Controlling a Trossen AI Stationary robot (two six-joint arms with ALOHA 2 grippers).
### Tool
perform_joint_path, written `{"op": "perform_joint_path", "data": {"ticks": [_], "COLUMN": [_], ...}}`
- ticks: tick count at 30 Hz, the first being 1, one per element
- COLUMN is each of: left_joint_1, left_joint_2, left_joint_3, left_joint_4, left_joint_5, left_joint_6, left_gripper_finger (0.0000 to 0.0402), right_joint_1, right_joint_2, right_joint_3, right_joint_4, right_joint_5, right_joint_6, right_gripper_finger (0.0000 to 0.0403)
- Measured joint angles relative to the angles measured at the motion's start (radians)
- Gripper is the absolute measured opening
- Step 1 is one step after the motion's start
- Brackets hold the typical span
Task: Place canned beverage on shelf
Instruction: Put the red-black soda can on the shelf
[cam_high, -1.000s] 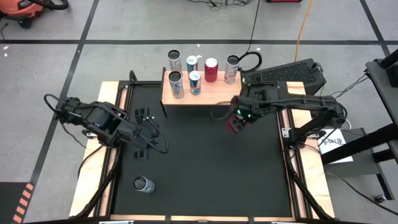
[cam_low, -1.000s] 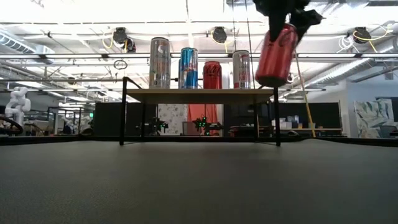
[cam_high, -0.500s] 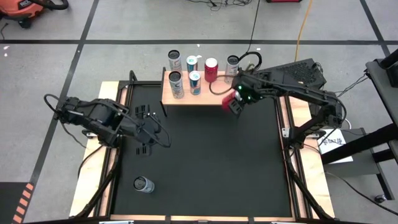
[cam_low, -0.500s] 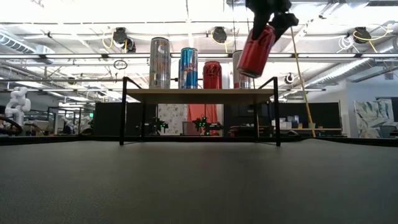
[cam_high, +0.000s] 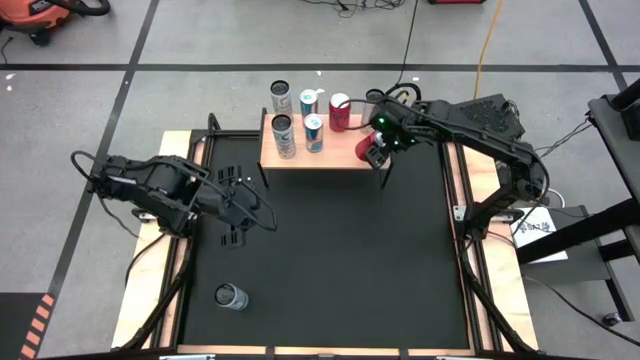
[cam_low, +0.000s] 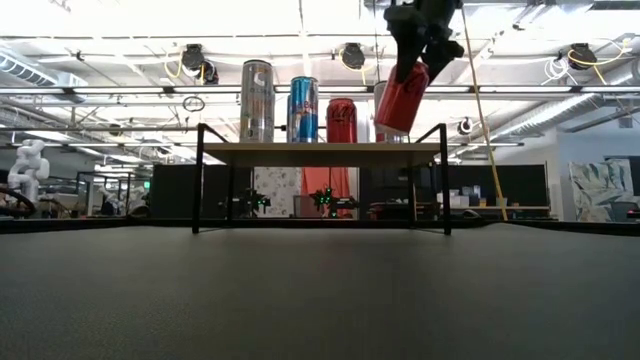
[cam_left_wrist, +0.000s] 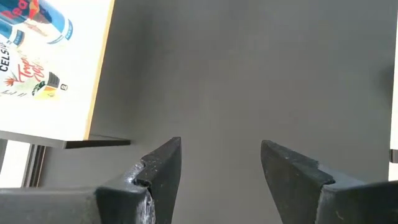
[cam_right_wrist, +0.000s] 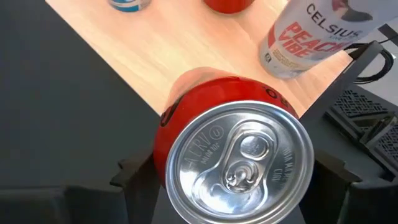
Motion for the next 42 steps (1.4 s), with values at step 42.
{"op": "perform_joint_path", "data": {"ticks": [42], "left_joint_1": [0.000], "left_joint_2": [0.000], "left_joint_3": [0.000], "left_joint_4": [0.000], "left_joint_5": [0.021], "left_joint_6": [-0.003], "left_gripper_finger": [0.0216], "right_joint_1": [-0.095], "right_joint_2": [0.086], "right_joint_3": [-0.001], "right_joint_4": [0.119], "right_joint_5": [-0.052], "right_joint_6": [-0.107], "right_gripper_finger": [0.0297]}}
